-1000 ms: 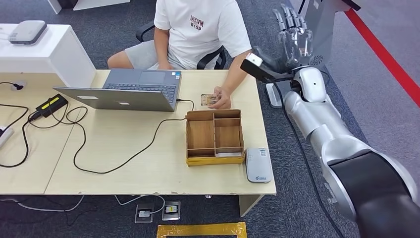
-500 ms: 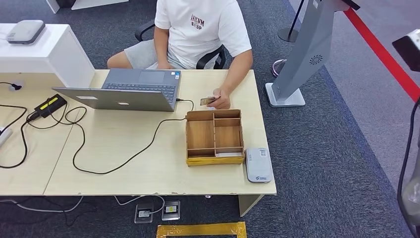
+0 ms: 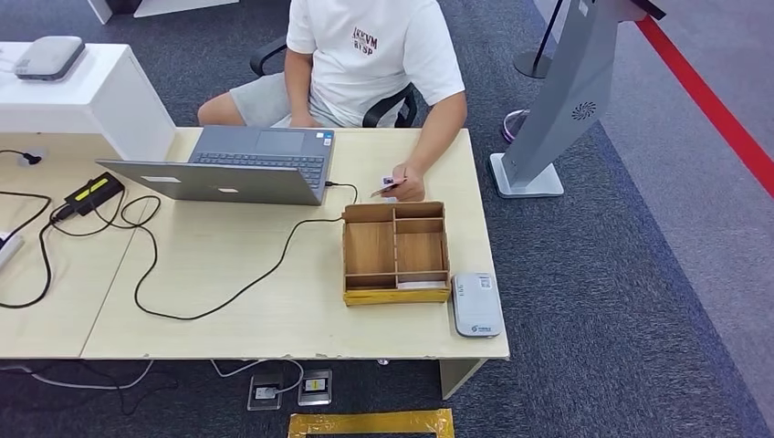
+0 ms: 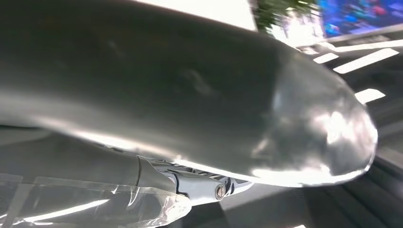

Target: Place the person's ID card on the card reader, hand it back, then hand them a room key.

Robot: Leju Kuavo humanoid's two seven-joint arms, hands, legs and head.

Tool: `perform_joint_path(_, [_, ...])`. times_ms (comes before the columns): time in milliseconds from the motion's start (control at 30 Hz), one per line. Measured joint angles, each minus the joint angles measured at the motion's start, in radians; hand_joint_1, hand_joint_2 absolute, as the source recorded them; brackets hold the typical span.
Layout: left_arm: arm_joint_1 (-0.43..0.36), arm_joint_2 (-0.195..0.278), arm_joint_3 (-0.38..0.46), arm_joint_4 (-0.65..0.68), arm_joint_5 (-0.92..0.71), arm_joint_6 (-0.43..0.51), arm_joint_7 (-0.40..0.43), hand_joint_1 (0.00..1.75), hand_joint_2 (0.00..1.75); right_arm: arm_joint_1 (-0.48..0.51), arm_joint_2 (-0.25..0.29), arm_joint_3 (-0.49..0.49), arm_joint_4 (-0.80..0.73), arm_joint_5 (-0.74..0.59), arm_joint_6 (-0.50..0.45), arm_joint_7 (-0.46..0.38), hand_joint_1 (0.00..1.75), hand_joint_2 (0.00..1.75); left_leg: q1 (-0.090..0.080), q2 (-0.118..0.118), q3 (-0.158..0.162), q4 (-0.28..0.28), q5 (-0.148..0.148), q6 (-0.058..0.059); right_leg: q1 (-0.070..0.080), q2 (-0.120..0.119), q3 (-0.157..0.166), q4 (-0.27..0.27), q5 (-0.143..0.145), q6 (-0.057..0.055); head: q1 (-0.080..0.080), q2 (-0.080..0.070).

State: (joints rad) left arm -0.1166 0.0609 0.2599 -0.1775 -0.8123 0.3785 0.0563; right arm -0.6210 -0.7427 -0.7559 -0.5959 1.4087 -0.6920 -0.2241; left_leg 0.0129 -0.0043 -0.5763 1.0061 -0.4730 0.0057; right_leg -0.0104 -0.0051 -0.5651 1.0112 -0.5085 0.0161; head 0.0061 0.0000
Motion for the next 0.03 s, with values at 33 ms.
perform_joint_path(33, [0.000,-0.001,0.002,0.000,0.000,0.000,0.000,0.00,1.75,0.016,0.000,-0.012,0.001,0.003,0.000,0.006,0.00,0.00,0.000,0.000,0.000,0.000,0.000,0.000,0.000,0.000,0.000,0.000,0.000,0.000,0.000,0.000])
